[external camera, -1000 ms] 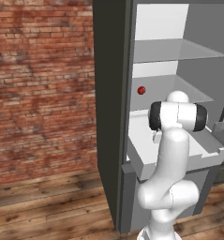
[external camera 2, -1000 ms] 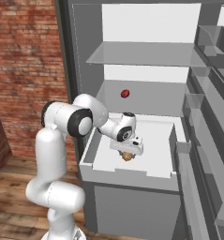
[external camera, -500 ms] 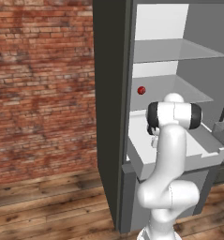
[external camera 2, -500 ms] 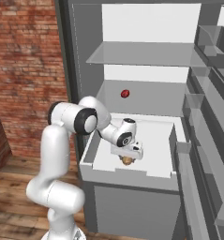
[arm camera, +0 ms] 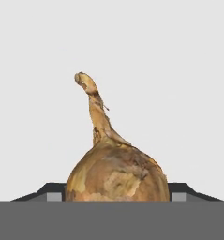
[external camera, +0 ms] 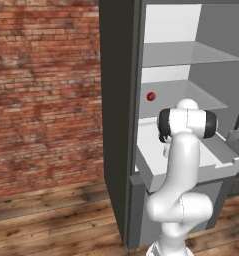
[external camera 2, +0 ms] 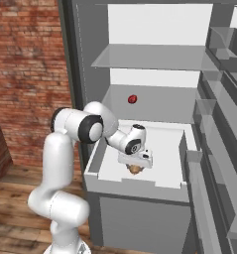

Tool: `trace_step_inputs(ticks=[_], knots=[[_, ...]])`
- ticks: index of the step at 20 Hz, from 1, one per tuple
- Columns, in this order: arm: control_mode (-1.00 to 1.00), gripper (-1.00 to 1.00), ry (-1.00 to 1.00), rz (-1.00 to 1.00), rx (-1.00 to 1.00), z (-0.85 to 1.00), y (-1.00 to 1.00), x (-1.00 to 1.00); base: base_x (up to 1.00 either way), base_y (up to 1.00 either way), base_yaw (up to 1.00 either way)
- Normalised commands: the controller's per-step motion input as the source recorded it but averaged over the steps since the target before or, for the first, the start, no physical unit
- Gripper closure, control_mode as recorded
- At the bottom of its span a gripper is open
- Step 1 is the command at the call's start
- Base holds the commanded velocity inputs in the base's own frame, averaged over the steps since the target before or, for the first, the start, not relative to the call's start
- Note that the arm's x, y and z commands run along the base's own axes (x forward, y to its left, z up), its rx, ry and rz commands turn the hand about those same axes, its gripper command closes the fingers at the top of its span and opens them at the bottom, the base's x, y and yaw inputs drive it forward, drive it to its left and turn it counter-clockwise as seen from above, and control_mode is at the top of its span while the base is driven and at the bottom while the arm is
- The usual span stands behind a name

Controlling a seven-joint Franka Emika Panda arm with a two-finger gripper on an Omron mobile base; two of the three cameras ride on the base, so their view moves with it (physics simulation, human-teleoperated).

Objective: Place the onions inside the fridge drawer. Close the drawer after placing the vegetables.

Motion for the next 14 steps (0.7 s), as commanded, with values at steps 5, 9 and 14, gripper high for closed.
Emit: trace_step_inputs(ticks=[5,9,14], knots=[[-1.00,1.00,0.00,0.00,0.01,-0.11,0.00,-0.96,0.00,0.00,0.00],[-1.00,1.00,0.01,0.00,0.04,-0.04,0.00,-0.73,0.00,0.00,0.00],[-1.00,1.00,0.26,0.00,0.02,0.54,-0.01,0.96,0.00,0.00,0.00]])
